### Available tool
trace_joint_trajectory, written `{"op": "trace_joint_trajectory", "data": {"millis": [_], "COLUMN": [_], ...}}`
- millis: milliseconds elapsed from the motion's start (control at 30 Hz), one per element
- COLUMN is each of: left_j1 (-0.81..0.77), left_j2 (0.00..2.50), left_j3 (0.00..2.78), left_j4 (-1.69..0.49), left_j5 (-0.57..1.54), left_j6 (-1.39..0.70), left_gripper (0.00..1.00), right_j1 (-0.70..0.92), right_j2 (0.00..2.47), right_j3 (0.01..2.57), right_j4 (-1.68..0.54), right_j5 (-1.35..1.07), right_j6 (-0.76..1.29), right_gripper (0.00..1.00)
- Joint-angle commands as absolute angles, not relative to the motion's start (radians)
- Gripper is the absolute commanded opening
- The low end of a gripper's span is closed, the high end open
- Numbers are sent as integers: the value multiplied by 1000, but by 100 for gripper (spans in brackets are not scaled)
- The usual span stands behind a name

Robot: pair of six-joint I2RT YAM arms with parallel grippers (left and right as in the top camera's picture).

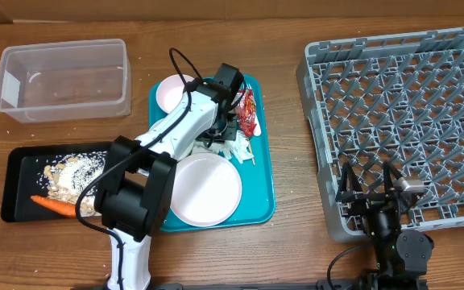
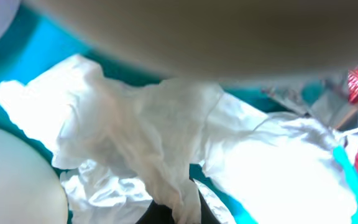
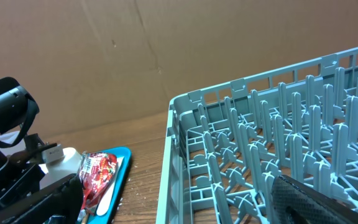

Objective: Sort waste into correct bins and load items into the dishwasher rack
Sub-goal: 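Carry the tissues left and drop them into the clear bin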

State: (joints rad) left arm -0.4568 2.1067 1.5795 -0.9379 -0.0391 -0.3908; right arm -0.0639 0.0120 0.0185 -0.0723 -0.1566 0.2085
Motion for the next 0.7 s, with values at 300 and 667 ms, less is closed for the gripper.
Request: {"op": "trace_joint_trajectory", "data": {"millis": [300,667], "left_j1": [-440,-125], "left_j2": [1788,1699], "left_j3": [1608,1607], "left_j4": [-984,-789], "left_j5": [-75,-242], "left_j6": [-400,-402], "left_gripper": [4,4], "right_j1": [-68,-68], "right_j2": [4,4], "right_j3": [8,8], "right_j4": [-68,-68], "right_j5": [-150,-150], "right_j6": [205,205], "right_gripper": [100,100]}}
